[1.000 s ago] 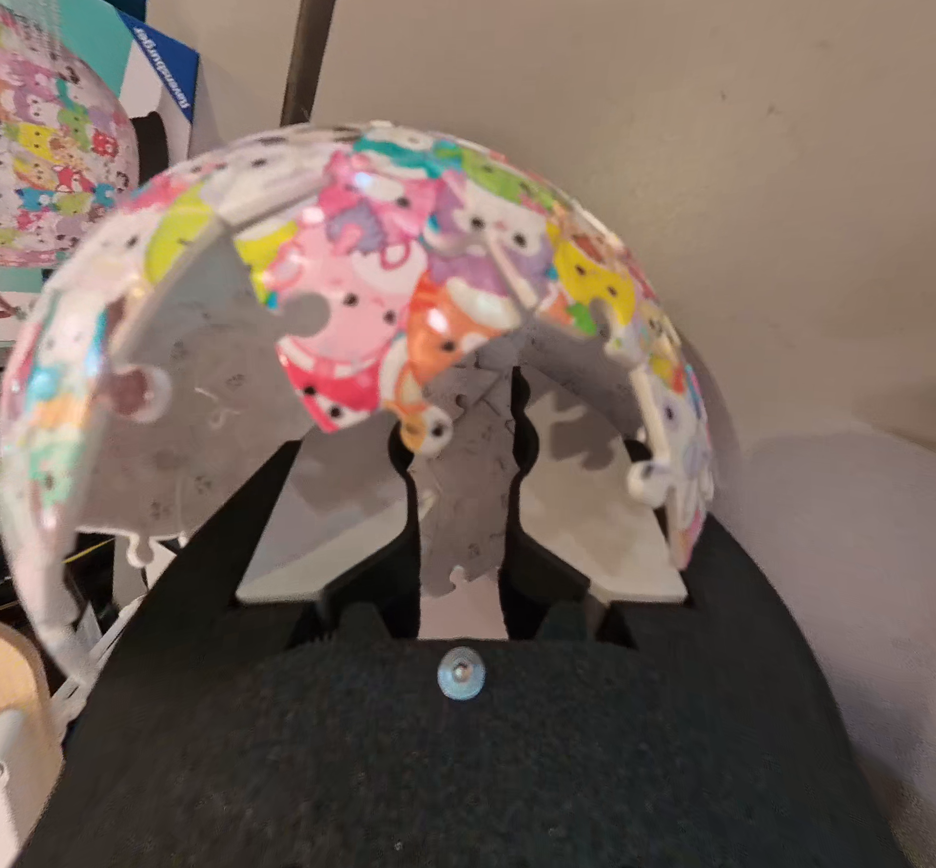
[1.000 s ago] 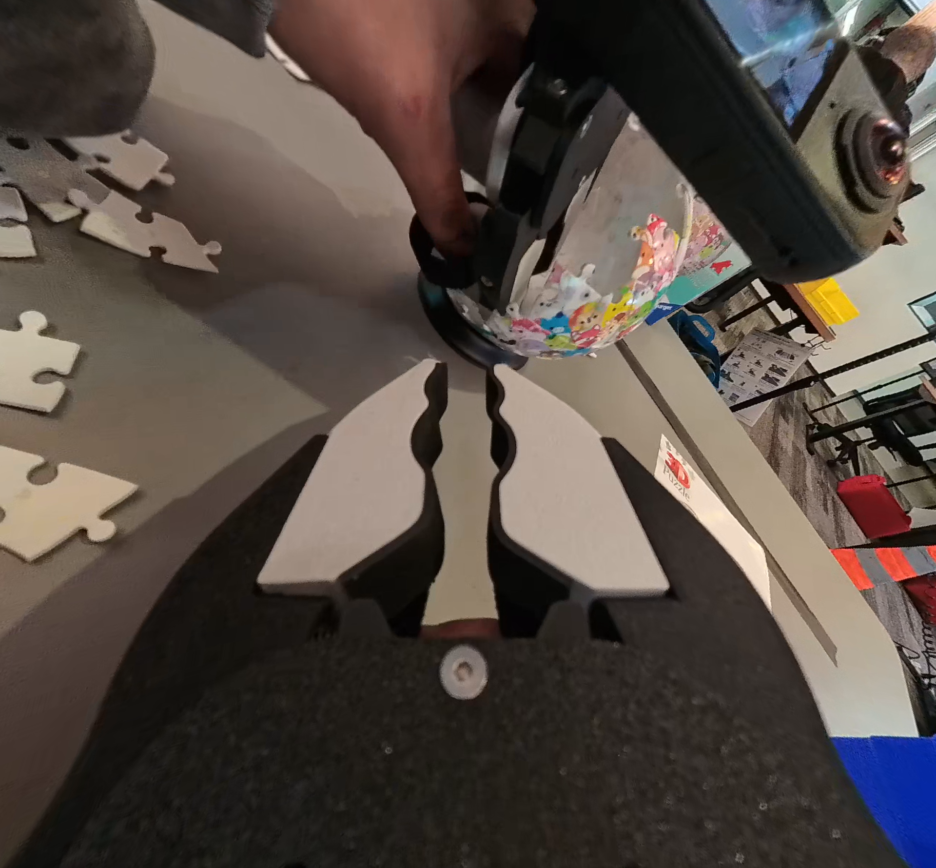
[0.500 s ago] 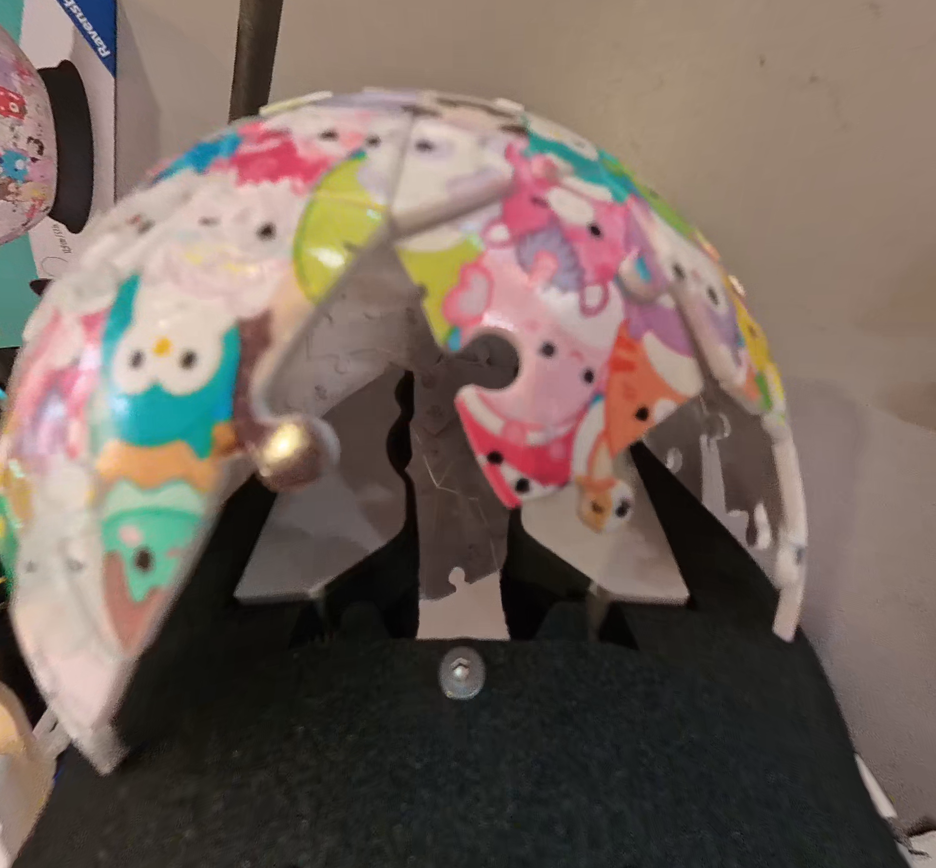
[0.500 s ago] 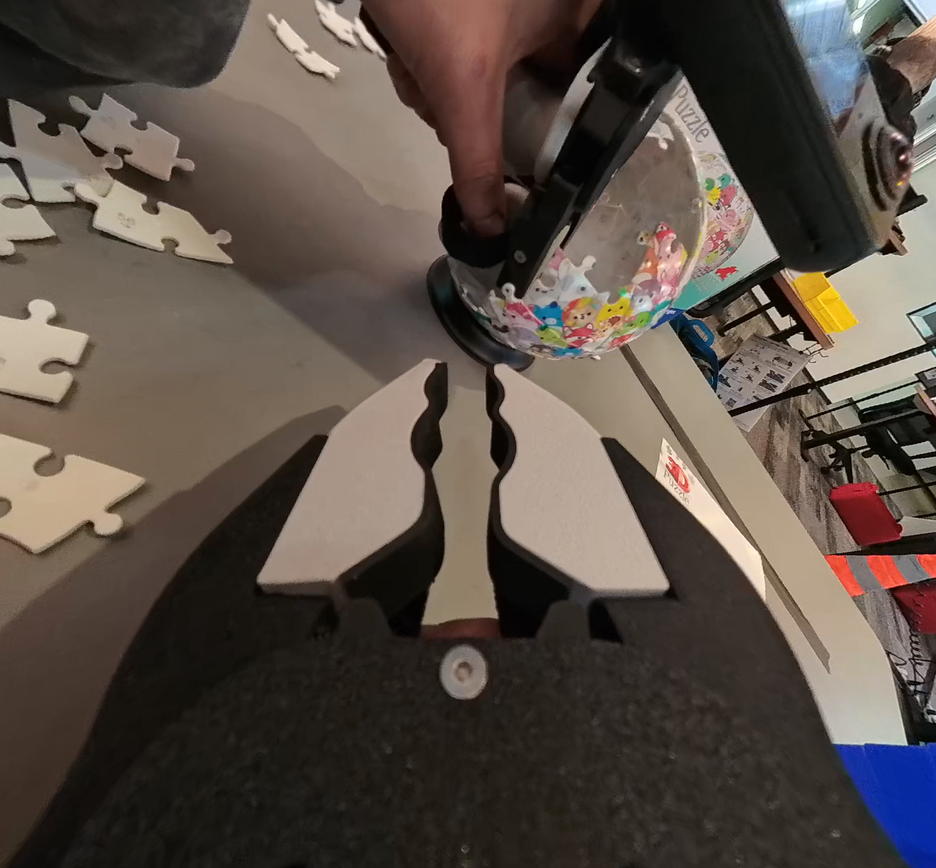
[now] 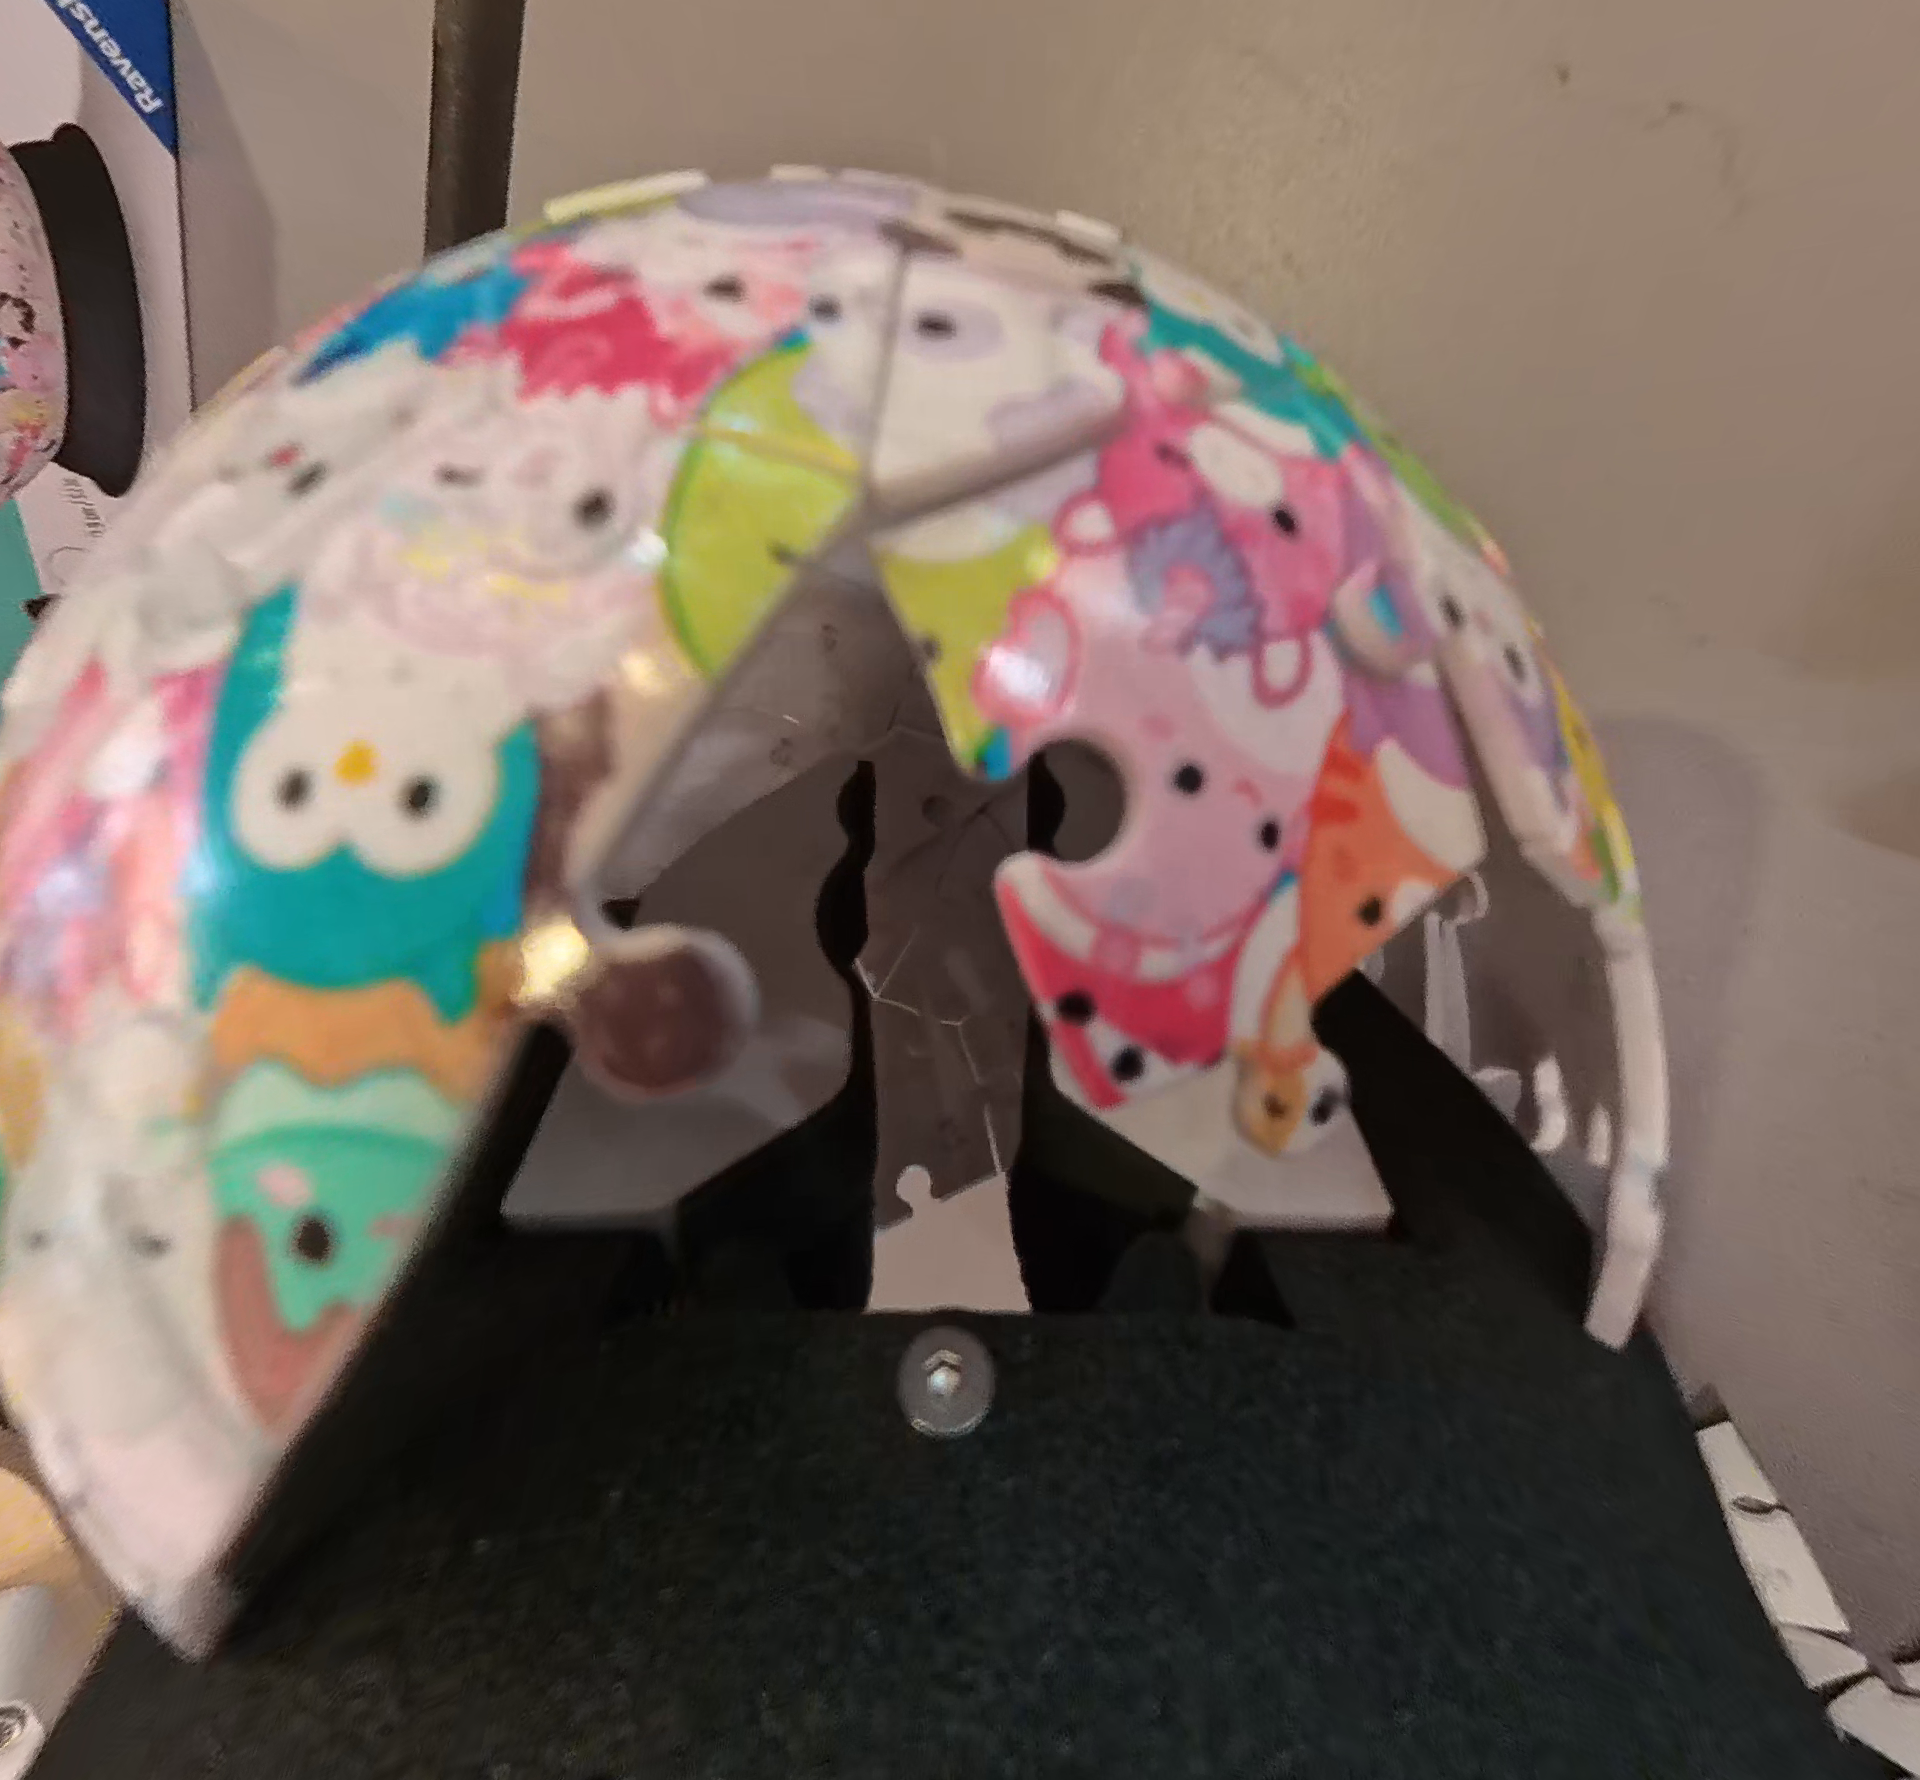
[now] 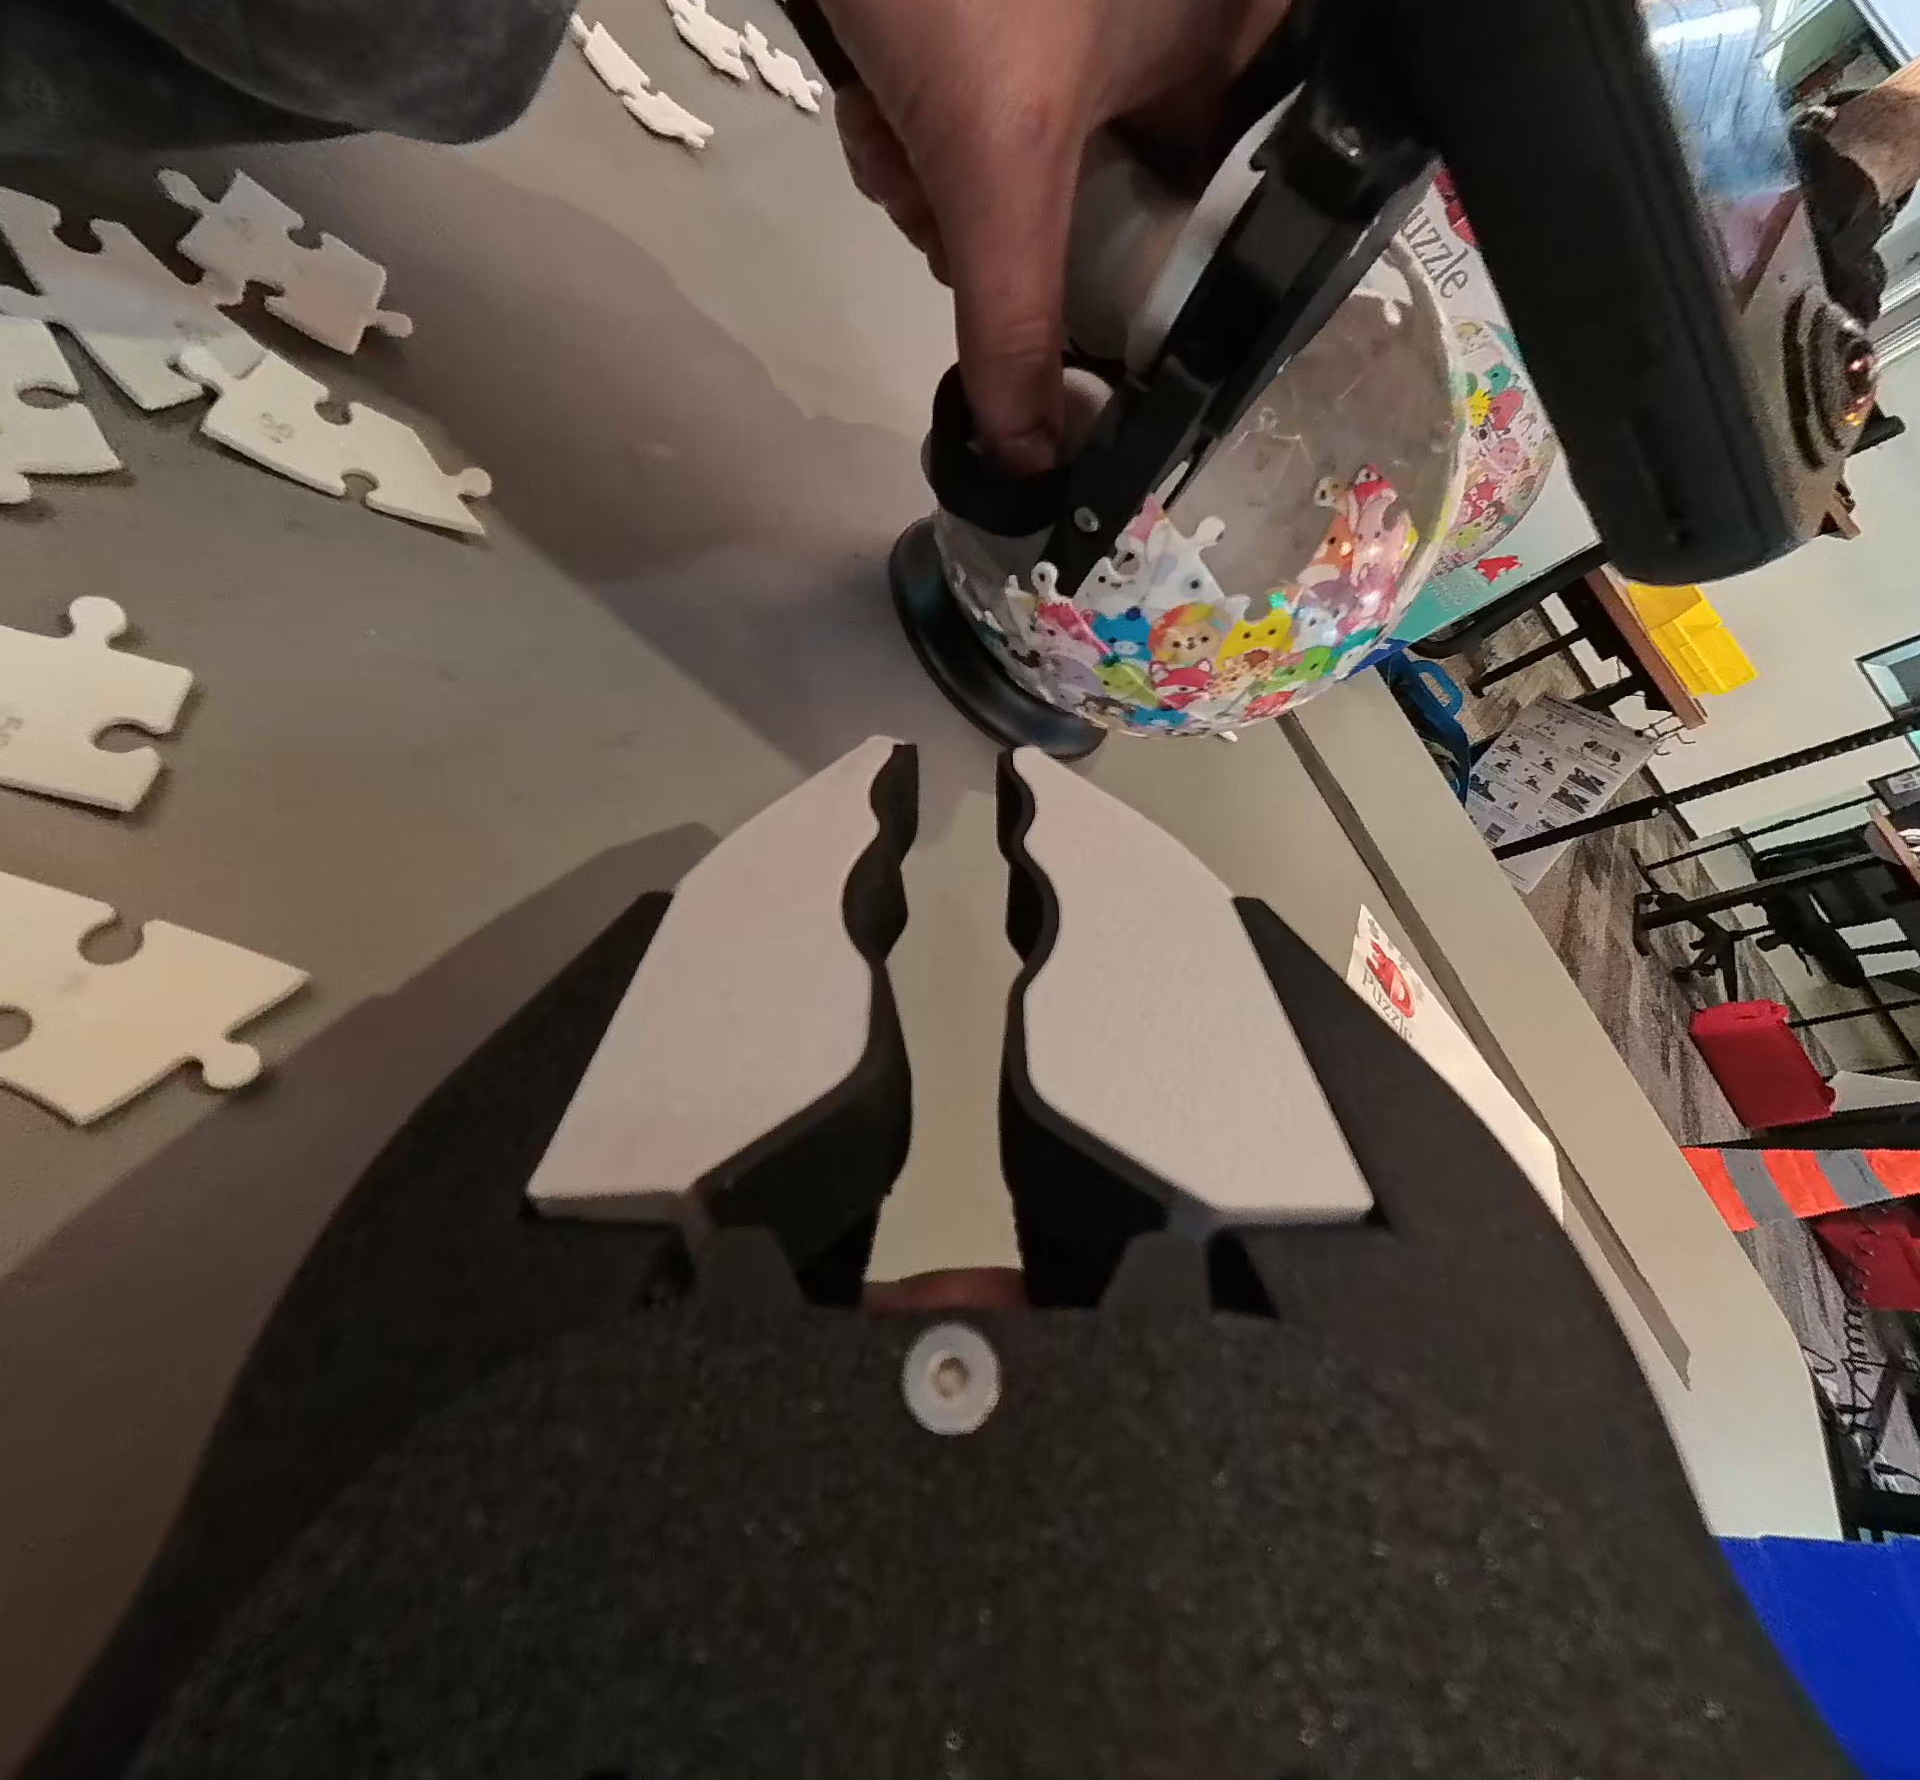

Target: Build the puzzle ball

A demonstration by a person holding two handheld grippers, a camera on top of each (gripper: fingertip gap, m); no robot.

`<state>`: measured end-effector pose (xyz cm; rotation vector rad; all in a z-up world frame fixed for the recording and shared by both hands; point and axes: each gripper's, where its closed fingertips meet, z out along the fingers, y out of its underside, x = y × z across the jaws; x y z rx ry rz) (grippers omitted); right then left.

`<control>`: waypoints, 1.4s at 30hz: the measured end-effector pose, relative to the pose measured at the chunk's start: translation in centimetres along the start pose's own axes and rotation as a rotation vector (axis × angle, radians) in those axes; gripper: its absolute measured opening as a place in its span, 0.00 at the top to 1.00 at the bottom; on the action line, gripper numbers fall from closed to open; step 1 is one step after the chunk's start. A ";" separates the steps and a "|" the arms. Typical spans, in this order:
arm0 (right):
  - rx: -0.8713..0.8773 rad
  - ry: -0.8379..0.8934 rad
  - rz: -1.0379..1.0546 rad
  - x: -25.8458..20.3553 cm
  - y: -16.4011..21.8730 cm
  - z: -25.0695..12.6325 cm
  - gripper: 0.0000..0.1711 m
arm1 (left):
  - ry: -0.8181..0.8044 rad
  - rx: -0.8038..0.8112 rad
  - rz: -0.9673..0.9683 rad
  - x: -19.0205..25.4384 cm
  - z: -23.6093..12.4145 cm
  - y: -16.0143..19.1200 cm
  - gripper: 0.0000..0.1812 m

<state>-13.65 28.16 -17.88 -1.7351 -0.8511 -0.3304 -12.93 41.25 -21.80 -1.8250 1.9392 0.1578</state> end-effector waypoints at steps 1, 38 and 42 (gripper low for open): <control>0.000 0.000 0.000 0.0 0.0 0.0 0.92 | 0.002 0.000 -0.001 0.1 0.0 0.0 0.85; -0.005 -0.009 -0.026 -0.4 0.0 0.1 0.92 | 0.037 0.065 -0.127 -0.3 -0.7 -0.4 0.83; -0.007 -0.009 -0.031 -0.4 0.0 0.1 0.92 | 0.044 0.115 -0.209 -0.1 -0.9 -0.5 0.81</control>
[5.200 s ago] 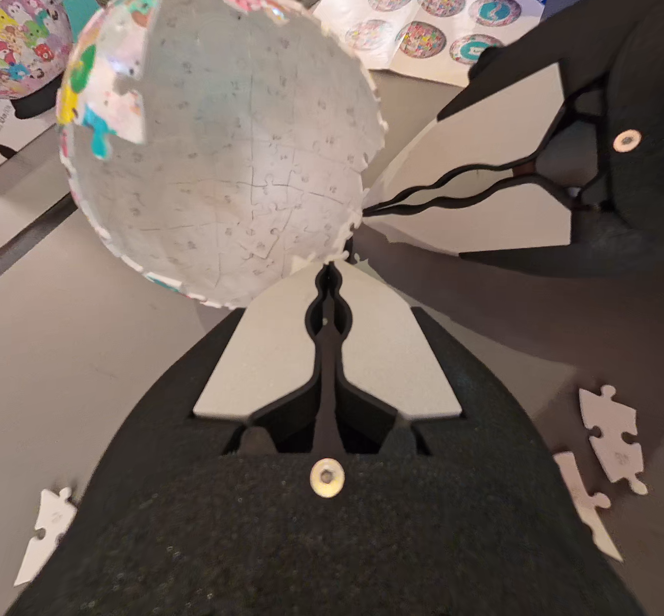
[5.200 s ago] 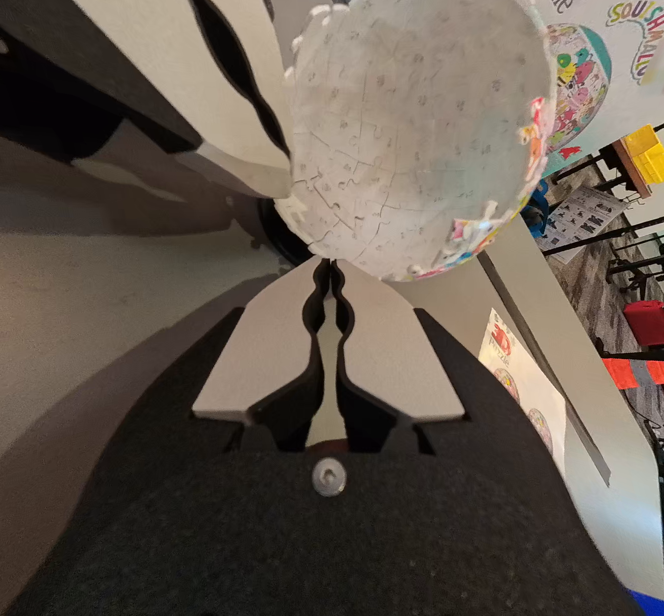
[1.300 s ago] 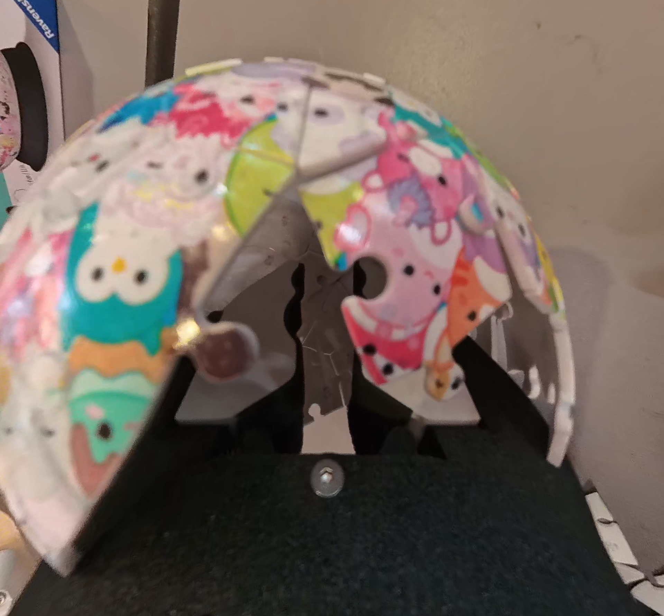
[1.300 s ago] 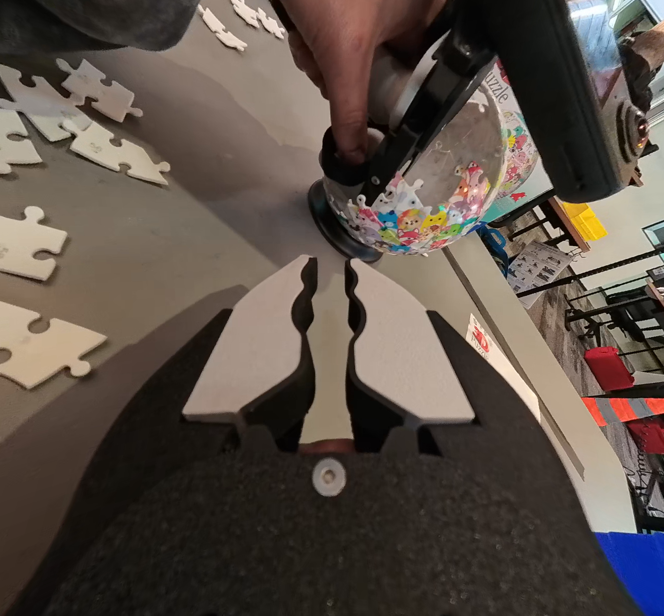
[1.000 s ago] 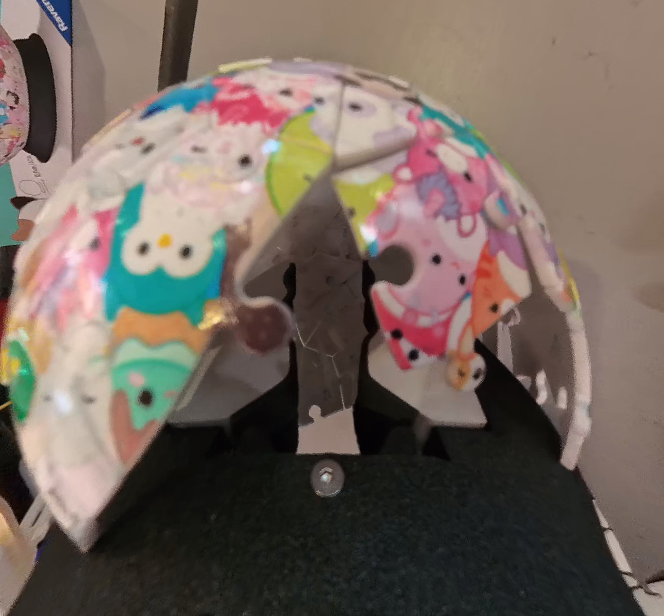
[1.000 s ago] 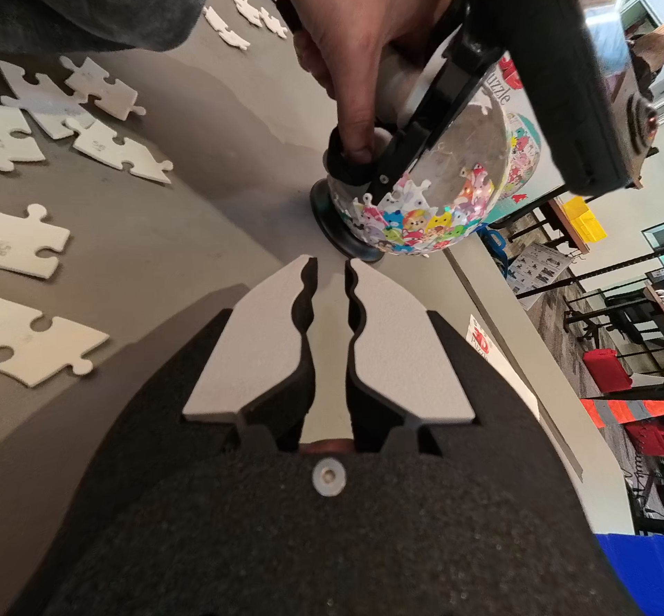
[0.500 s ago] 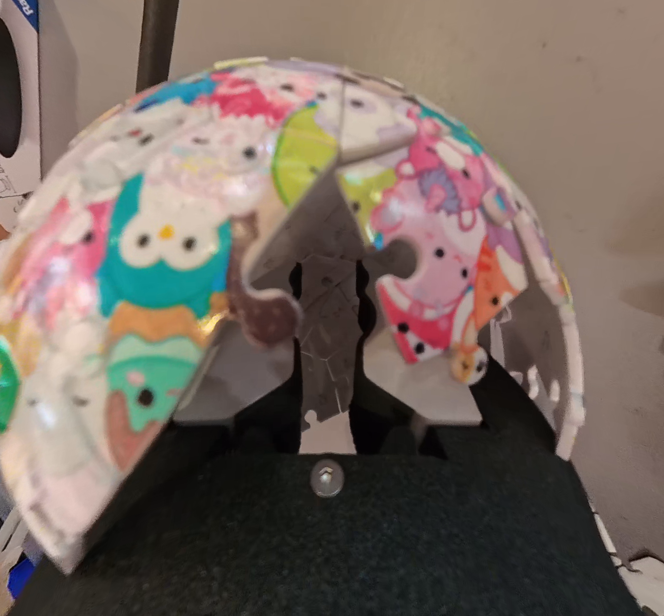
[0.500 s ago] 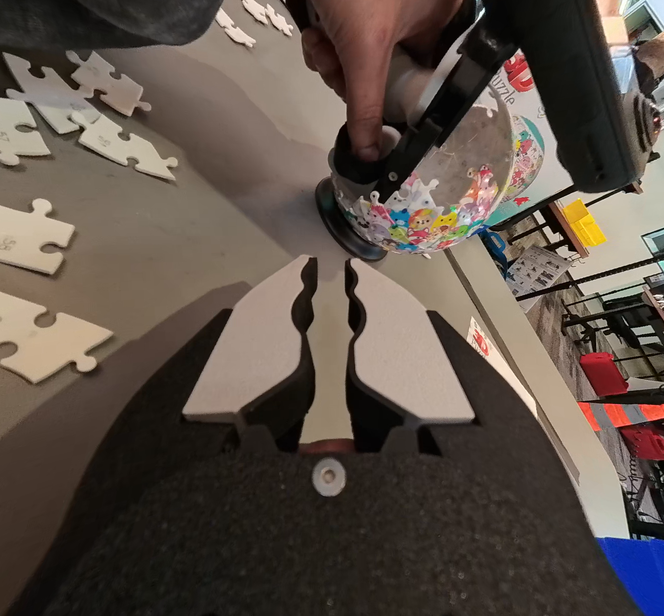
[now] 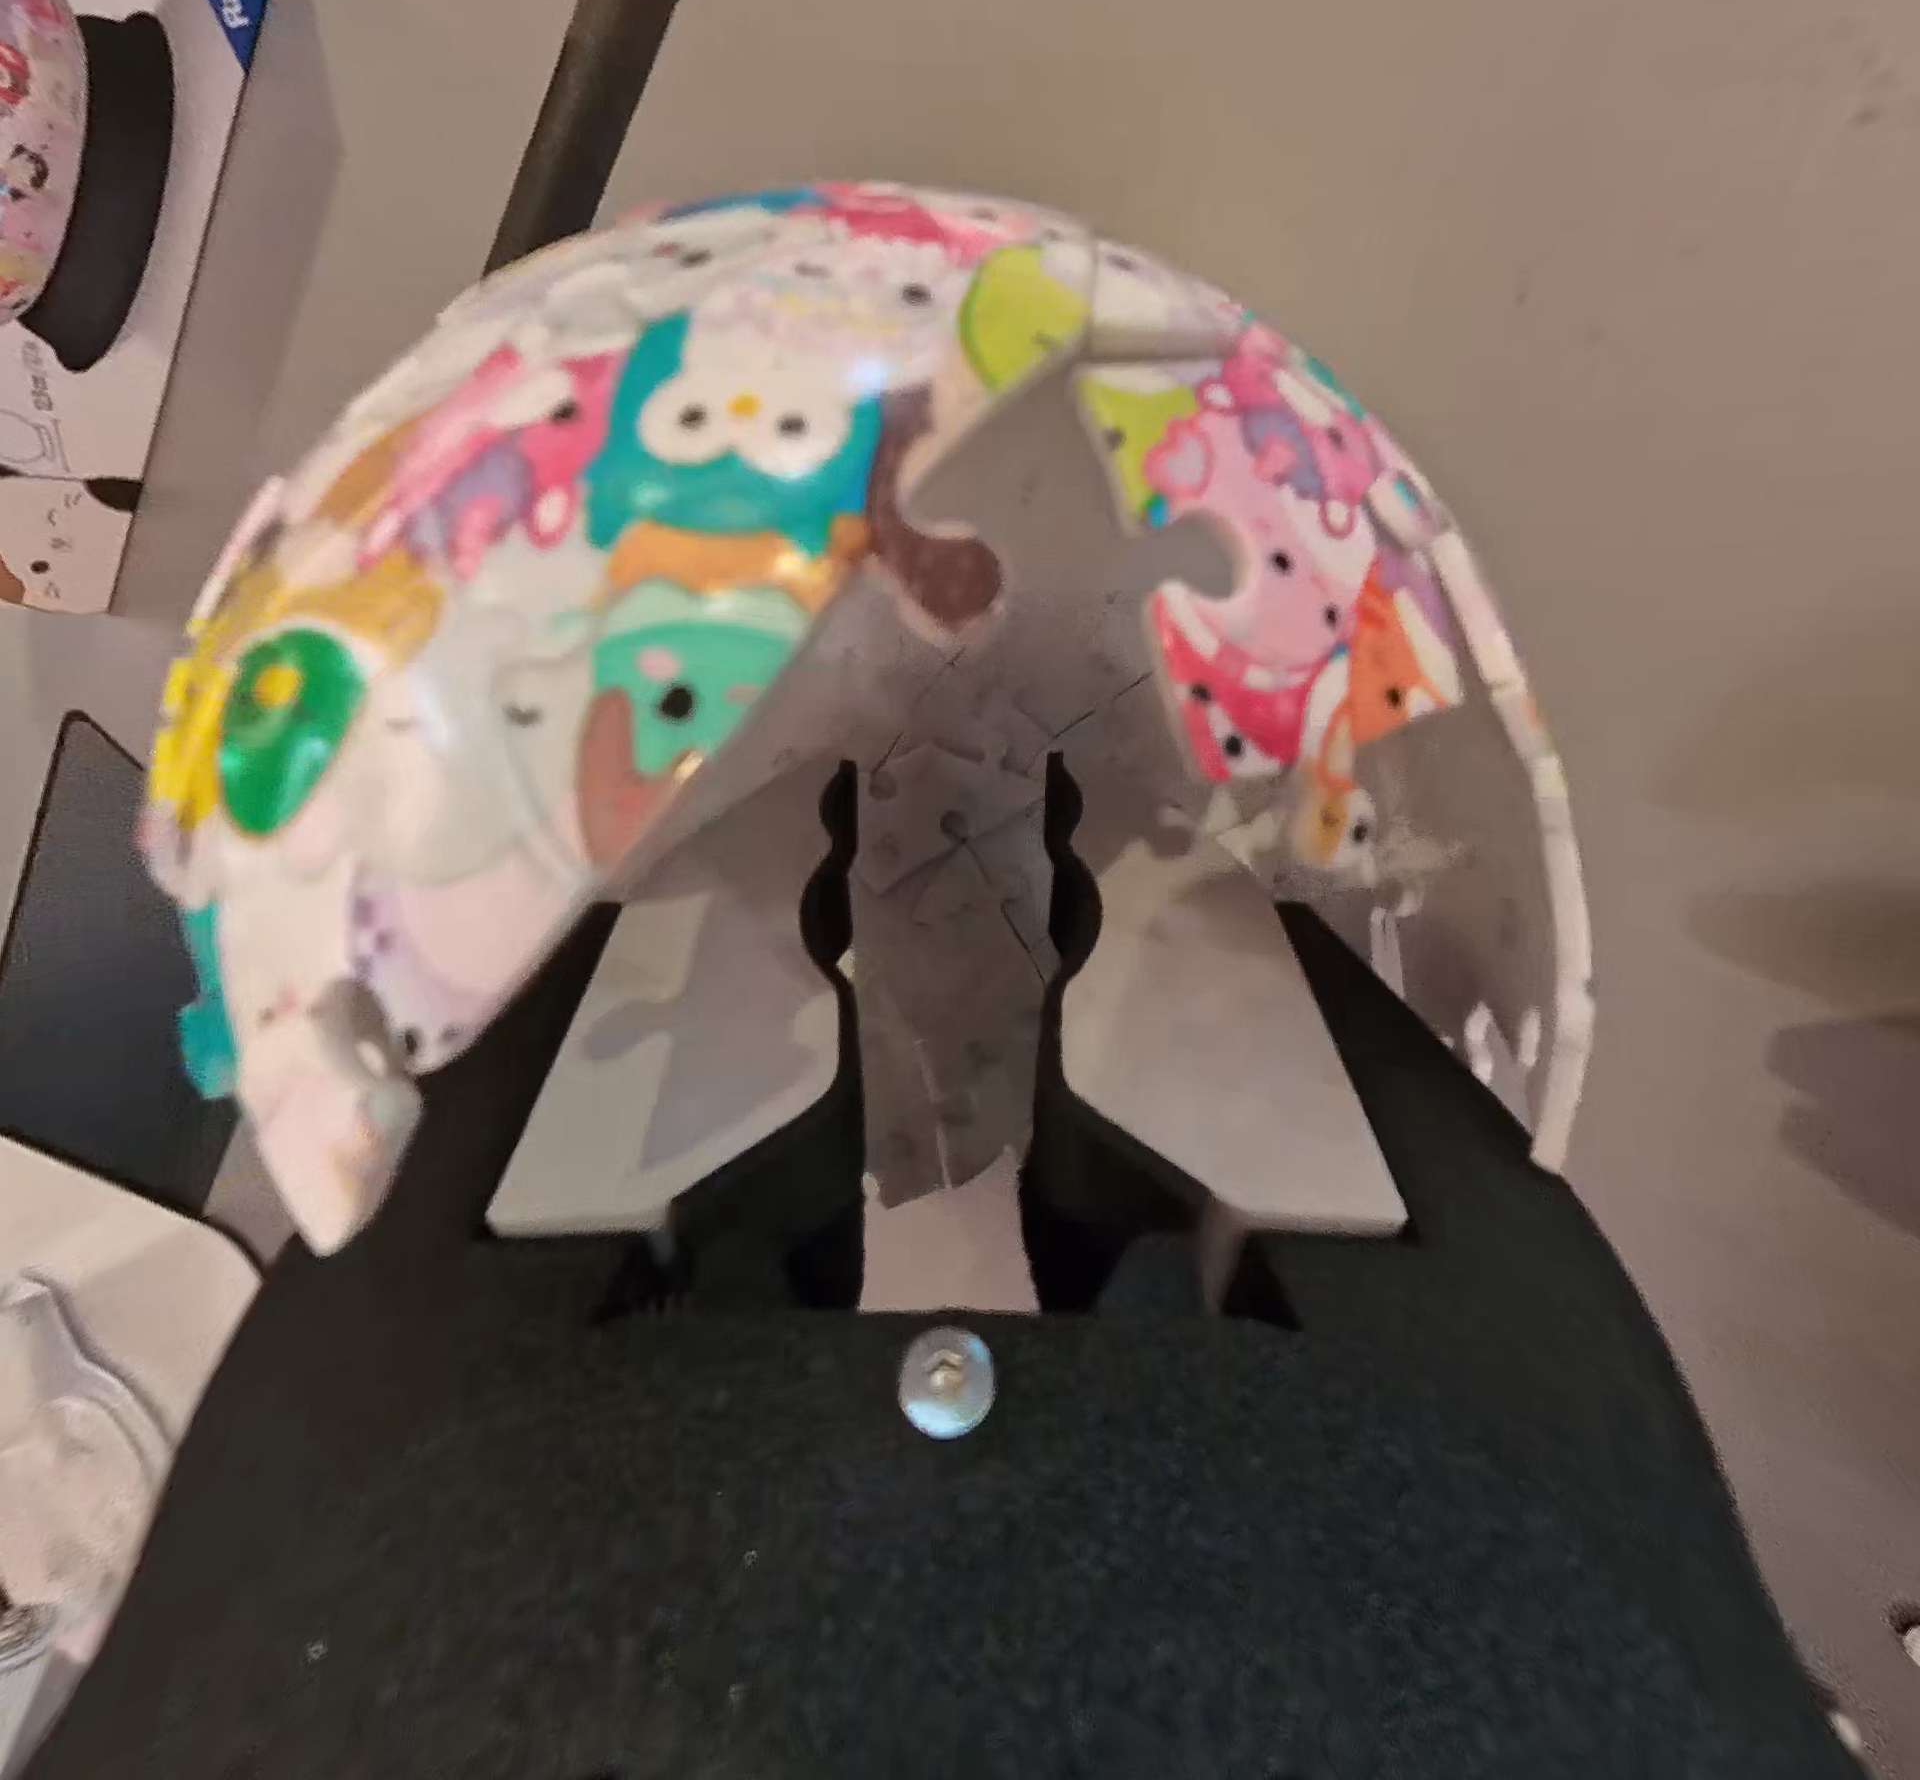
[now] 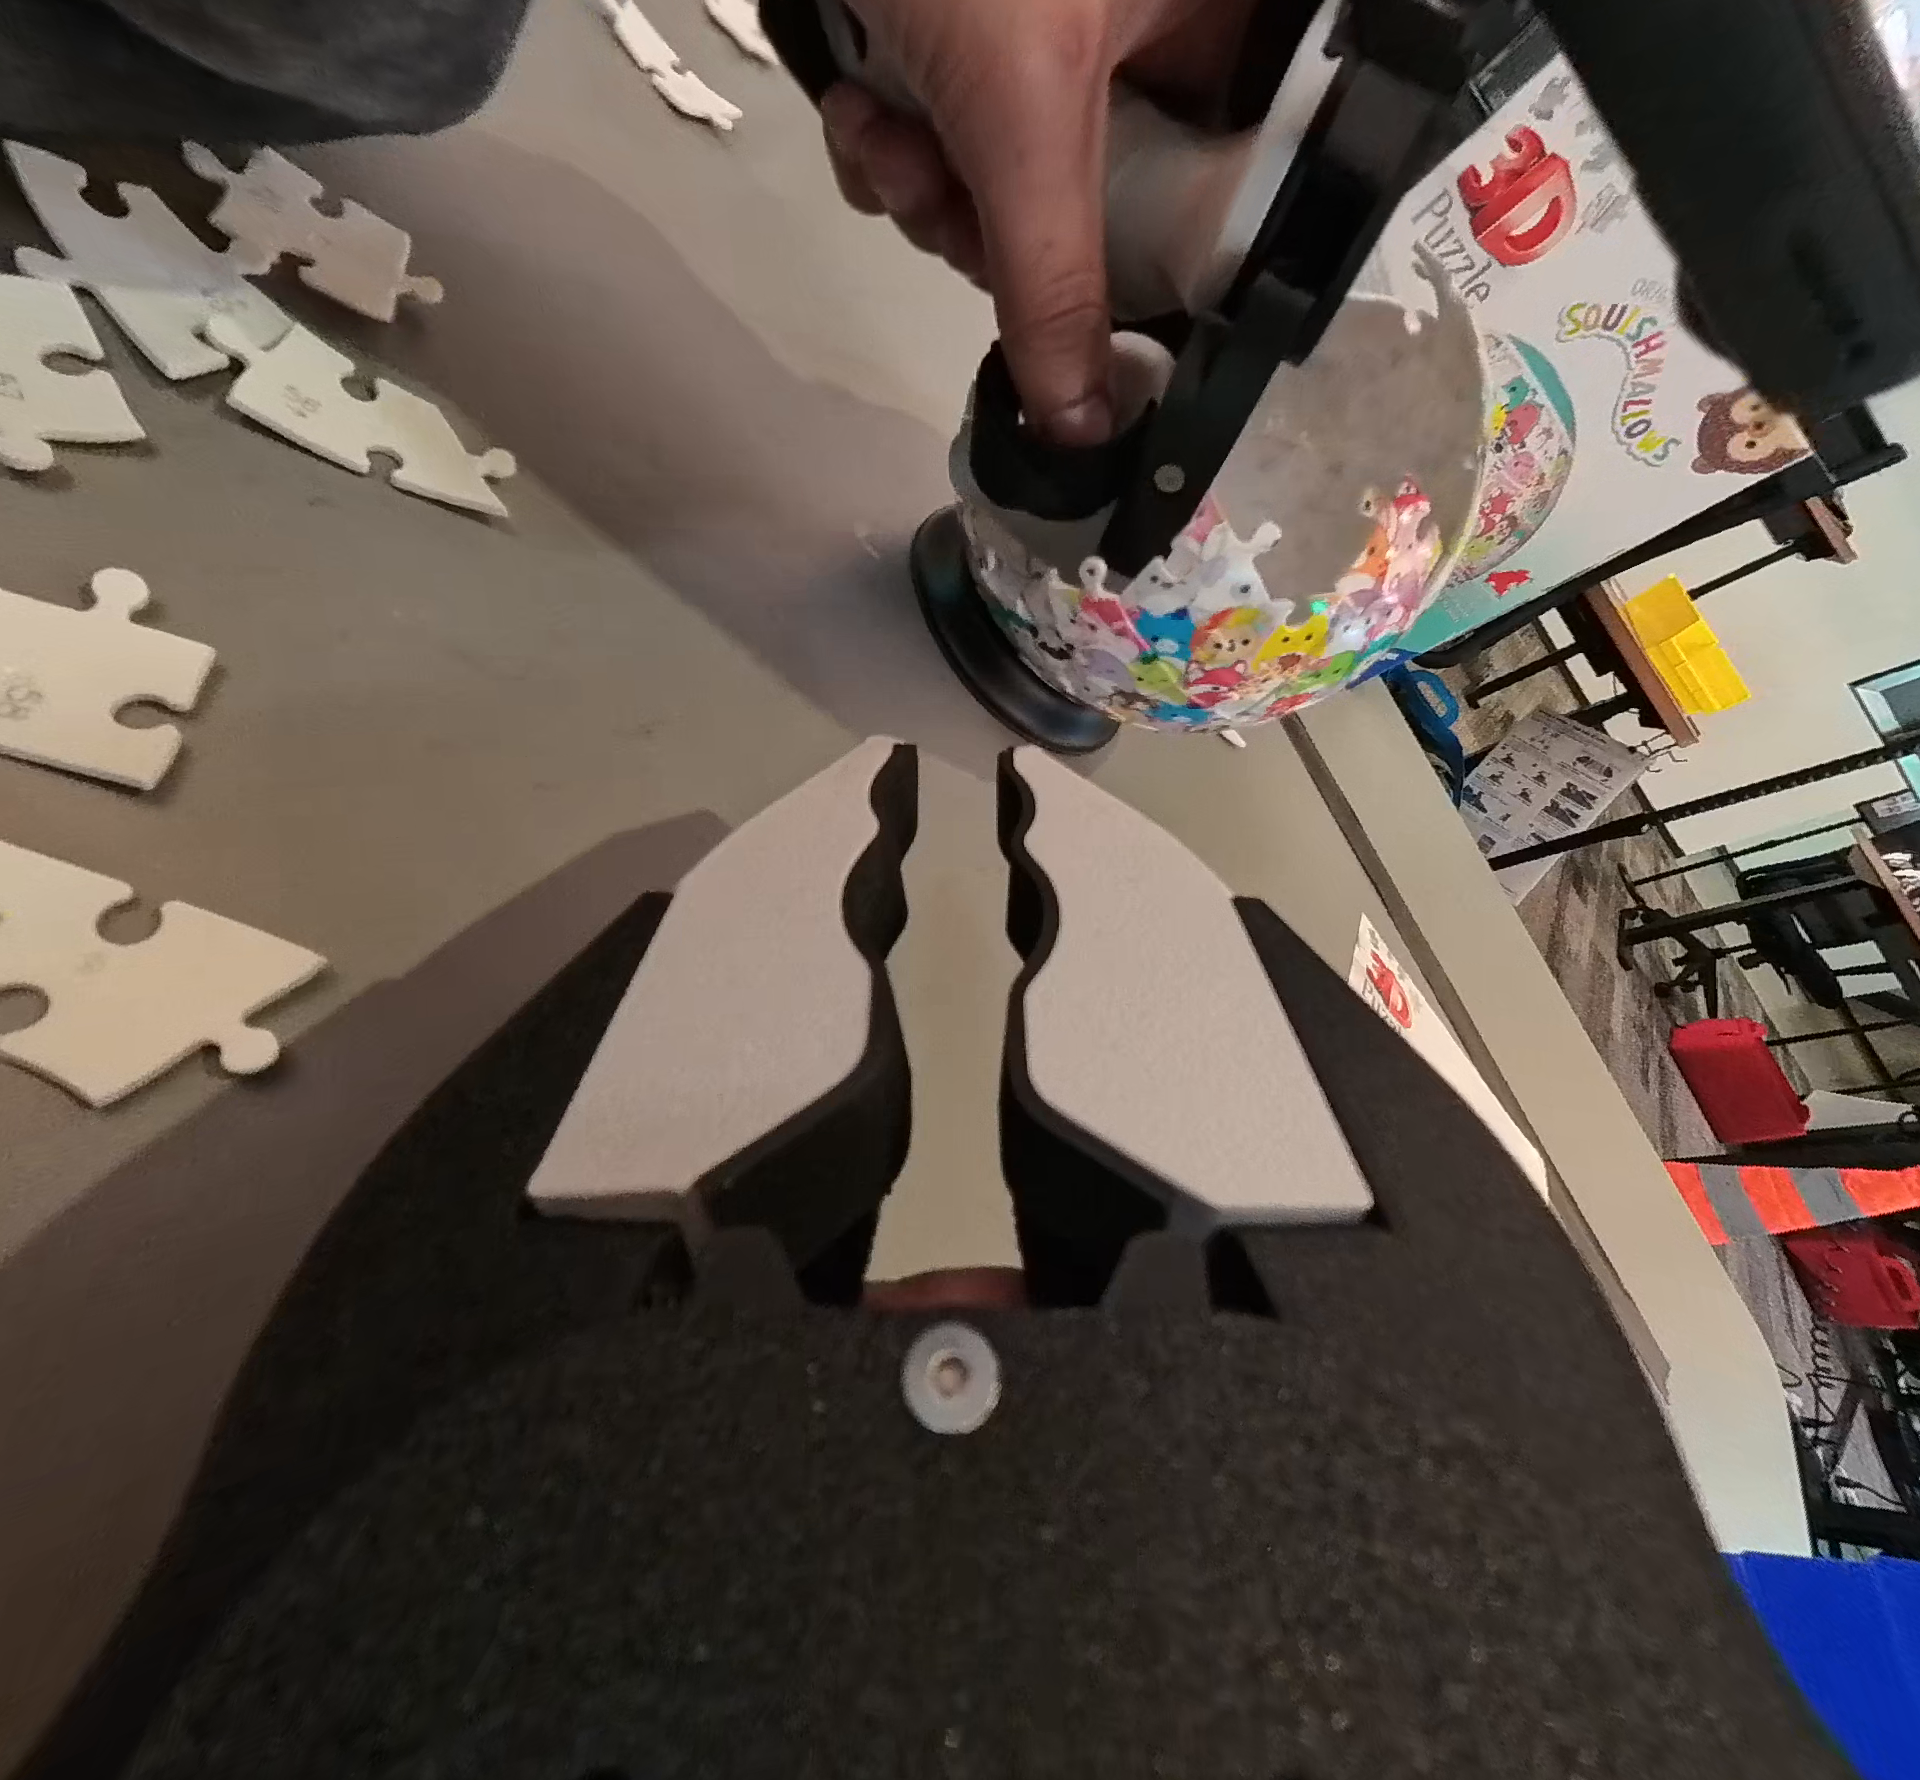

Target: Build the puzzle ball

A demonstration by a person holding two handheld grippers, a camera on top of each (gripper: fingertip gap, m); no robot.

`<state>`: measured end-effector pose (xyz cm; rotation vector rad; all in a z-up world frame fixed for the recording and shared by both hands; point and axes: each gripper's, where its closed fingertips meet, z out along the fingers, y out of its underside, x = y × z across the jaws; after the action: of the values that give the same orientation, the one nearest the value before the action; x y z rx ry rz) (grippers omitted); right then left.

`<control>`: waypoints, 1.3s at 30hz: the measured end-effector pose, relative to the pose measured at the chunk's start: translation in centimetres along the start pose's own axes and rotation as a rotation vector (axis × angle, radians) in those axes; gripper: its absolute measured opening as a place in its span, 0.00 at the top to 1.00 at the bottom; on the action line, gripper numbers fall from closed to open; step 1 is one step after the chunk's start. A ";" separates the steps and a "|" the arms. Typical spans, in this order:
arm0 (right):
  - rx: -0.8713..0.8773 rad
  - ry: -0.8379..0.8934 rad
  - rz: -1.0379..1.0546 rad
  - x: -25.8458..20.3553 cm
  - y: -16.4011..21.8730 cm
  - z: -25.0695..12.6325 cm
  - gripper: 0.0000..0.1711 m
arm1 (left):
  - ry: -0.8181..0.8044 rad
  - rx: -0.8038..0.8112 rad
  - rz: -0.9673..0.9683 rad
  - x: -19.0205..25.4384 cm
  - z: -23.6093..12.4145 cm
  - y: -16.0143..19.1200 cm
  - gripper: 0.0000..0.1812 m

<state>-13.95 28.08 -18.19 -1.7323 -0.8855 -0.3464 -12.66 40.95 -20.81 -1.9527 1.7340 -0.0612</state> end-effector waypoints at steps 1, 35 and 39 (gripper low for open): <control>0.000 0.000 -0.001 0.0 0.0 0.0 0.92 | -0.003 0.007 -0.012 0.0 0.0 0.0 0.82; -0.006 -0.003 -0.019 -0.2 0.1 0.1 0.92 | 0.009 -0.120 0.215 -0.2 0.5 0.3 0.89; -0.005 -0.003 -0.019 -0.2 0.1 0.1 0.92 | 0.042 -0.165 0.258 0.1 0.8 0.7 0.89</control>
<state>-14.07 28.06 -18.39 -1.7309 -0.9049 -0.3589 -13.00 41.10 -21.78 -1.8326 2.0612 0.1372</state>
